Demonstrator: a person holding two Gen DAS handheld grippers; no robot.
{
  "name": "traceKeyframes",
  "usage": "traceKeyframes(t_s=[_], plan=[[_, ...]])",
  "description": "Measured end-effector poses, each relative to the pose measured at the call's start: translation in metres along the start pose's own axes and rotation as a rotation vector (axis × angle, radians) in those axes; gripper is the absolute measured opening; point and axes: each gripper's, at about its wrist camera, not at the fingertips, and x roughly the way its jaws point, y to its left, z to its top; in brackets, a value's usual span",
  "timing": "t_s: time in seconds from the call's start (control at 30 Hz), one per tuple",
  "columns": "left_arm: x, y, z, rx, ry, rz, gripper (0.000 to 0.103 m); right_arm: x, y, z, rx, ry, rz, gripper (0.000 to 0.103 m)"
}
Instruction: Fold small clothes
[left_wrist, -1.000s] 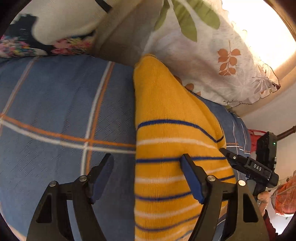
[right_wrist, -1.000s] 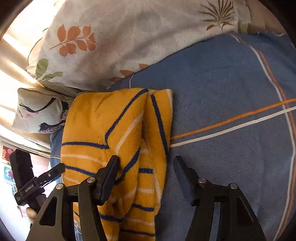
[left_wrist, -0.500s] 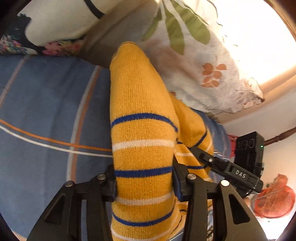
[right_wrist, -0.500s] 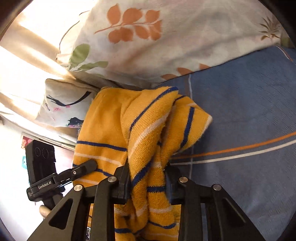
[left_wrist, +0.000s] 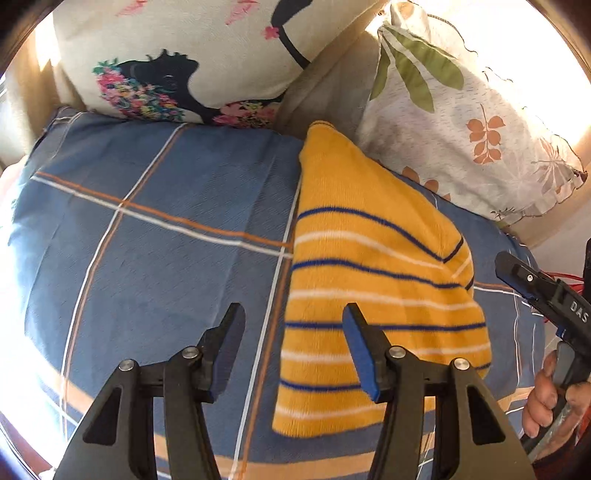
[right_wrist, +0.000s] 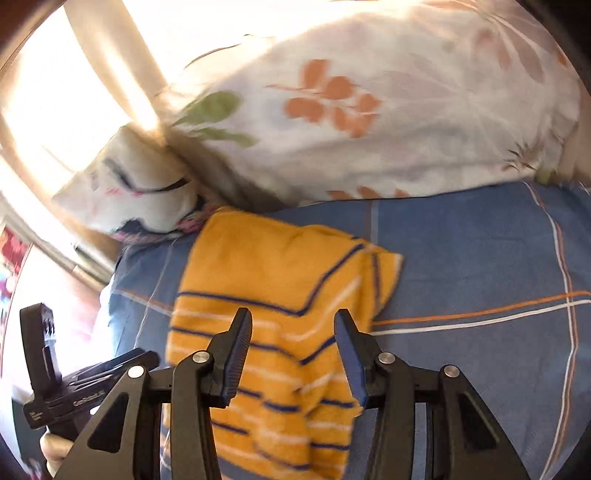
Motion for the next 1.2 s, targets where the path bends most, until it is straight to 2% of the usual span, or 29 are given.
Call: traceKeyframes(t_s=[0.1, 0.23, 0.37, 0.5, 0.6, 0.8, 0.9, 1.0, 1.2], plan=[[-0.011, 0.002, -0.009, -0.027, -0.025, 0.022, 0.054, 0.022, 0.025, -0.013, -0.094, 0.053, 0.005, 0.051], [-0.033, 0.008, -0.025, -0.031, -0.068, 0.067, 0.055, 0.066, 0.020, -0.028, -0.123, 0.157, -0.109, 0.050], [-0.048, 0.004, -0.037, -0.002, -0.111, 0.152, 0.065, 0.065, 0.025, -0.030, -0.136, 0.129, -0.127, 0.050], [-0.057, 0.007, -0.045, 0.024, -0.123, 0.184, 0.066, 0.052, 0.028, -0.033, -0.111, 0.102, -0.142, 0.050], [-0.060, 0.010, -0.047, 0.050, -0.122, 0.164, 0.066, 0.034, 0.029, -0.041, -0.082, 0.079, -0.177, 0.051], [-0.060, 0.014, -0.043, 0.109, -0.118, 0.106, 0.067, -0.013, 0.028, -0.069, -0.054, 0.046, -0.338, 0.054], [-0.067, 0.018, -0.045, 0.156, -0.132, 0.098, 0.067, -0.021, 0.037, -0.087, -0.028, 0.053, -0.390, 0.055], [-0.073, 0.024, -0.047, 0.203, -0.147, 0.098, 0.067, -0.024, 0.046, -0.108, 0.003, 0.068, -0.428, 0.056], [-0.086, 0.043, -0.050, 0.237, -0.157, 0.064, 0.067, -0.020, 0.072, -0.137, 0.053, 0.092, -0.434, 0.056]])
